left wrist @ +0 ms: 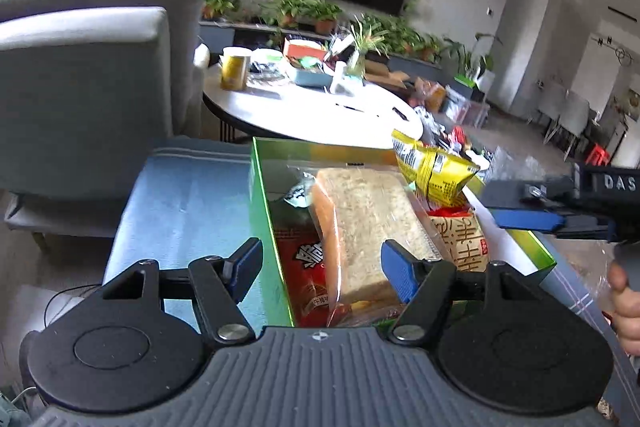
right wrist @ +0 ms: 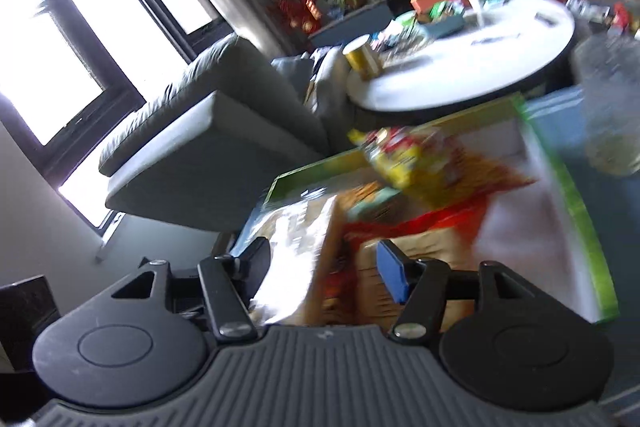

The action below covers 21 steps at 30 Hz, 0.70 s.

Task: Organize snacks
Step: 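Lift the bread loaf with both tools and lower it into the green box, then grasp the green-pea snack bag with the left tool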

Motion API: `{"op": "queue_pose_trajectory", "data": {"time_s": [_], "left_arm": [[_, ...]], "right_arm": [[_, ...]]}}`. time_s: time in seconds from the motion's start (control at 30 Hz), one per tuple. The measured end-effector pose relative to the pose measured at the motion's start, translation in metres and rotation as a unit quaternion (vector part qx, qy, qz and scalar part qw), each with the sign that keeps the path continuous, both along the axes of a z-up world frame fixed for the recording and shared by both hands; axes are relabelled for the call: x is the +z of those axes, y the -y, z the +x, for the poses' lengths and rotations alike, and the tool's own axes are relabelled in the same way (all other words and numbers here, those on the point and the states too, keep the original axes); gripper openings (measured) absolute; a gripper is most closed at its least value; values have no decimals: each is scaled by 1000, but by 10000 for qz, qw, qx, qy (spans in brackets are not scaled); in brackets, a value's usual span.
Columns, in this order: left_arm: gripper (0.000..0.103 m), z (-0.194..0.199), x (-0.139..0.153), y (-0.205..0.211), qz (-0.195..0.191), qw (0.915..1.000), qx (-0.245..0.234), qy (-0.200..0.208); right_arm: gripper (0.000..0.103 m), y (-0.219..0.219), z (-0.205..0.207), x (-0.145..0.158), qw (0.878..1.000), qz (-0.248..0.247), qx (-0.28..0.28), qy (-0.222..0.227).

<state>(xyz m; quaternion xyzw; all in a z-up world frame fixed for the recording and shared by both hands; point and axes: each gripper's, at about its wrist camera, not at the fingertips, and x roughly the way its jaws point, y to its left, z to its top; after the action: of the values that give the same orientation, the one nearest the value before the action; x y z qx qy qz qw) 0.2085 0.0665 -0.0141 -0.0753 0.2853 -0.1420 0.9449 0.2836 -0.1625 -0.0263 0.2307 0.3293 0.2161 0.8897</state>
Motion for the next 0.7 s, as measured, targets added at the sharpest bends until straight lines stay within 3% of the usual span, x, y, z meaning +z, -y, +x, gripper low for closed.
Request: {"op": "queue_pose_trajectory", "data": {"time_s": [0.3,0.7], "left_arm": [[67,-40,14,15,-134,9995,-281,107],[71,-77,-21,57,27,9958,-236,-879]], "right_arm": [[69,19,-49,-5,9982,-581,136,-85],[76,27,-115,-14,9957,-880,254,126]]}}
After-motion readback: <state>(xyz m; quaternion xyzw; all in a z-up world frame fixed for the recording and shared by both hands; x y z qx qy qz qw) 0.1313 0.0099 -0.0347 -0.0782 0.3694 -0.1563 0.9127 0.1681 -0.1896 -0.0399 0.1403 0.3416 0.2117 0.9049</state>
